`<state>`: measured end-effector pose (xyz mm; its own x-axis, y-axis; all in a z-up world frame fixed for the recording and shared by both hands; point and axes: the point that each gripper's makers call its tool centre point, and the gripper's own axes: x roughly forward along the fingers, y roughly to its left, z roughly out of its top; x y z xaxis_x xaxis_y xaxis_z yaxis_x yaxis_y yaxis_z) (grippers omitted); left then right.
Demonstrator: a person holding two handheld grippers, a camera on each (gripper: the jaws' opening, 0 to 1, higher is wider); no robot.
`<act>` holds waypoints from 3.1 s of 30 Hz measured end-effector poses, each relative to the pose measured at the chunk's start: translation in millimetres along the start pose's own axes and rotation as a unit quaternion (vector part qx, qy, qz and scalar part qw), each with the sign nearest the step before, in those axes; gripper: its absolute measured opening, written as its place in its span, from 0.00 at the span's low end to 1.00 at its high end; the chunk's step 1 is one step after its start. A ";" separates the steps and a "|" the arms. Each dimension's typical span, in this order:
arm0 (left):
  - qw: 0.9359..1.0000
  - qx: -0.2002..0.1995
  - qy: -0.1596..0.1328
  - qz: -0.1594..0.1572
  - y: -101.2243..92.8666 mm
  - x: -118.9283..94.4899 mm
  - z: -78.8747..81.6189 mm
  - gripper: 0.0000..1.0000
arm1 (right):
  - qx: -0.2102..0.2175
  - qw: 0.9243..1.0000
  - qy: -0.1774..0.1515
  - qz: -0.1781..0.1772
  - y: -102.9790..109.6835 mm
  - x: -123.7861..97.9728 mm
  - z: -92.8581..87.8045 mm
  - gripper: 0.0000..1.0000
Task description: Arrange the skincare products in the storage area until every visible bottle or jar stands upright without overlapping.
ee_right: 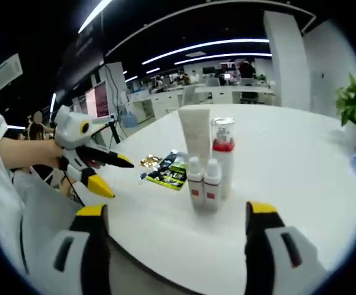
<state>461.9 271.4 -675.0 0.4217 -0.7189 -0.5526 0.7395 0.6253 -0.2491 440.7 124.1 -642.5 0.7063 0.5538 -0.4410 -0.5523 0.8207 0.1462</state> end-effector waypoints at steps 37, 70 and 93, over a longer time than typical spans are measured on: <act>0.994 -0.065 -0.027 0.083 -9.3 -47.1 -17.0 0.97 | -0.001 1.000 -0.023 0.011 10.2 -17.9 -2.9 0.99; 0.981 -0.067 0.044 0.176 79.7 72.6 17.7 0.97 | 0.009 1.000 -0.020 -0.004 -2.1 -13.2 -6.7 0.99; 0.952 -0.126 0.066 0.270 150.4 119.4 12.7 0.97 | 0.031 0.999 -0.013 -0.020 -7.8 -12.8 -8.7 0.99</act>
<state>630.1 275.7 -768.3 0.6234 -0.2371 -0.7451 0.2762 0.9583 -0.0738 432.1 109.5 -645.7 0.7387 0.5238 -0.4243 -0.4956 0.8487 0.1848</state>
